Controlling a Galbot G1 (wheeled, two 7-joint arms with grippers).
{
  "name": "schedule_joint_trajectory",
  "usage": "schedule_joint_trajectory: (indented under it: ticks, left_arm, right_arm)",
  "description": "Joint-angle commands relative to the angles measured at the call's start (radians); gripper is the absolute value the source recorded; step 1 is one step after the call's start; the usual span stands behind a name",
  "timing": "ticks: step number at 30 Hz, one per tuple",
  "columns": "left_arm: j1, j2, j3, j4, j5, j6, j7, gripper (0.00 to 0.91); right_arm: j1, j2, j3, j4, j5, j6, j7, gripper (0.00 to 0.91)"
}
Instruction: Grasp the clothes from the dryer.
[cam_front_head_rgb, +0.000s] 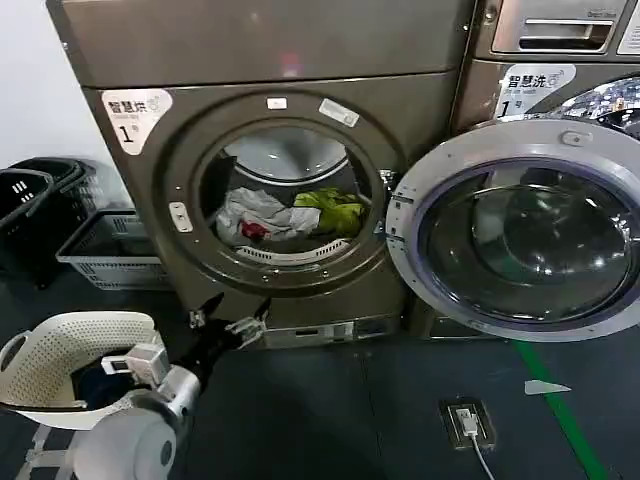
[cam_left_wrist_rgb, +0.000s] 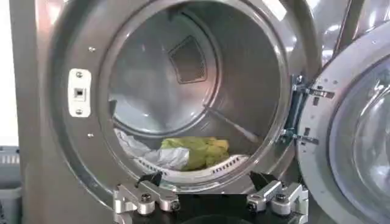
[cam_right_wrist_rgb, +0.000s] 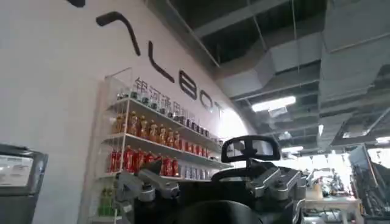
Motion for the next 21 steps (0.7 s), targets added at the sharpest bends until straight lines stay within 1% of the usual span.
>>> schedule_joint_trajectory:
  ticks: [1,21]
  left_arm:
    - [0.005,0.000,0.001,-0.004,0.001,0.028,0.001,0.907]
    - [0.022,0.004,0.000,-0.023,0.003,0.025,0.002,0.907]
  right_arm:
    - [0.001,0.001,0.000,0.002,0.004,0.002,0.002,0.907]
    - [0.002,-0.009,0.006,-0.010,0.013,0.005,0.001,0.907]
